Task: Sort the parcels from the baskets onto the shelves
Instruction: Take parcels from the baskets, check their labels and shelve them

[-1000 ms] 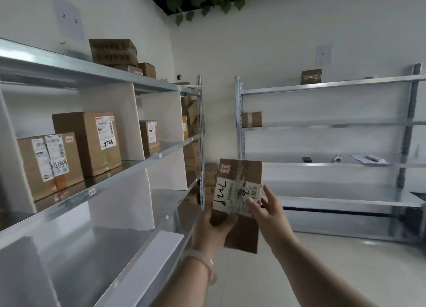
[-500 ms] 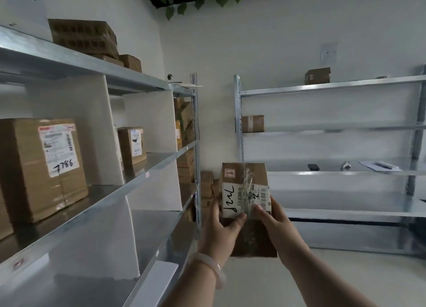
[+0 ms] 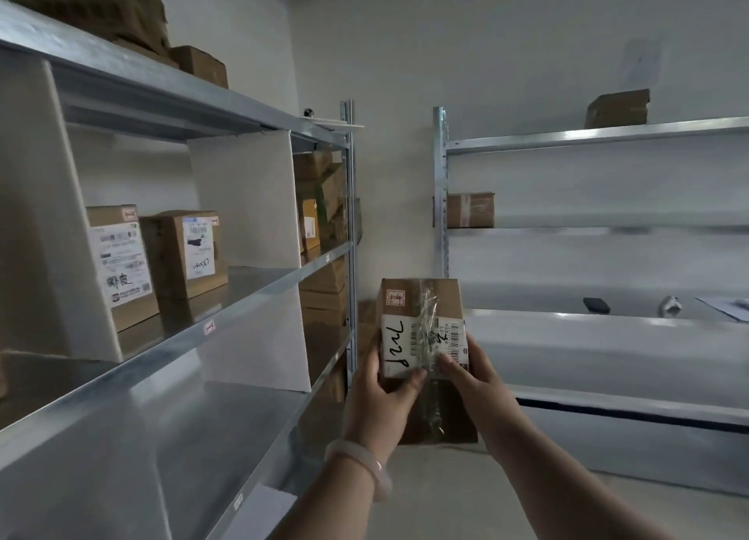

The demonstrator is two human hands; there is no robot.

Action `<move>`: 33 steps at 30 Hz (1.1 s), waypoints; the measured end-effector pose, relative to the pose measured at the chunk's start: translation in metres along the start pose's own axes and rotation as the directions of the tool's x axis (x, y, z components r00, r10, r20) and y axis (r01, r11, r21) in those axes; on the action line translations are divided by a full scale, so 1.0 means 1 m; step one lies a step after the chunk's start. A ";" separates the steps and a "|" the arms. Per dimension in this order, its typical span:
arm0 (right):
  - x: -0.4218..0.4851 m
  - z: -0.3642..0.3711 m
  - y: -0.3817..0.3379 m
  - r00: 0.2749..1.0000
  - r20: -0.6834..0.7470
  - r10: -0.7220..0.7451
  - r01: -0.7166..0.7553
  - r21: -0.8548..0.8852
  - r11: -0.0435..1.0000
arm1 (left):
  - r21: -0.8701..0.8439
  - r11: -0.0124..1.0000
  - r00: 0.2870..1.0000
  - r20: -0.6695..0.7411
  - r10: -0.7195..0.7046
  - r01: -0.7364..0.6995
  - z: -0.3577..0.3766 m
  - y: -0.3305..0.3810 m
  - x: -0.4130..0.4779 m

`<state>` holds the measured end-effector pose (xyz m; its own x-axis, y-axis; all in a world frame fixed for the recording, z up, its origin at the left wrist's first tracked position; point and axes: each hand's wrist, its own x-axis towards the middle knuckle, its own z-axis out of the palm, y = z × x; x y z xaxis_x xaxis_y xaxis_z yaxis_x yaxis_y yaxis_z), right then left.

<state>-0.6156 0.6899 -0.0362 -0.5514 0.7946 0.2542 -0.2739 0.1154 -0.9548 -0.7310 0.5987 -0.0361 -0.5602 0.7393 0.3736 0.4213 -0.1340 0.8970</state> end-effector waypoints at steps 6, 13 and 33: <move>0.107 -0.037 0.021 0.994 0.102 0.050 -0.052 0.021 0.998 | 0.007 0.998 0.994 -0.087 -0.060 0.061 0.045 -0.033 0.090; 0.215 -0.034 0.070 0.976 0.179 0.122 -0.131 0.043 0.990 | 0.059 0.991 0.972 -0.208 -0.106 0.121 0.058 -0.096 0.178; 0.487 0.028 0.207 0.923 0.339 0.184 -0.168 -0.078 0.983 | -0.042 0.982 0.947 -0.258 -0.189 0.185 0.029 -0.257 0.398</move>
<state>-0.9628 1.0844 -0.1057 -0.8263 0.5523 0.1106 -0.1152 0.0264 -0.9930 -1.0419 0.9464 -0.1242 -0.7947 0.5553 0.2452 0.2802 -0.0227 0.9597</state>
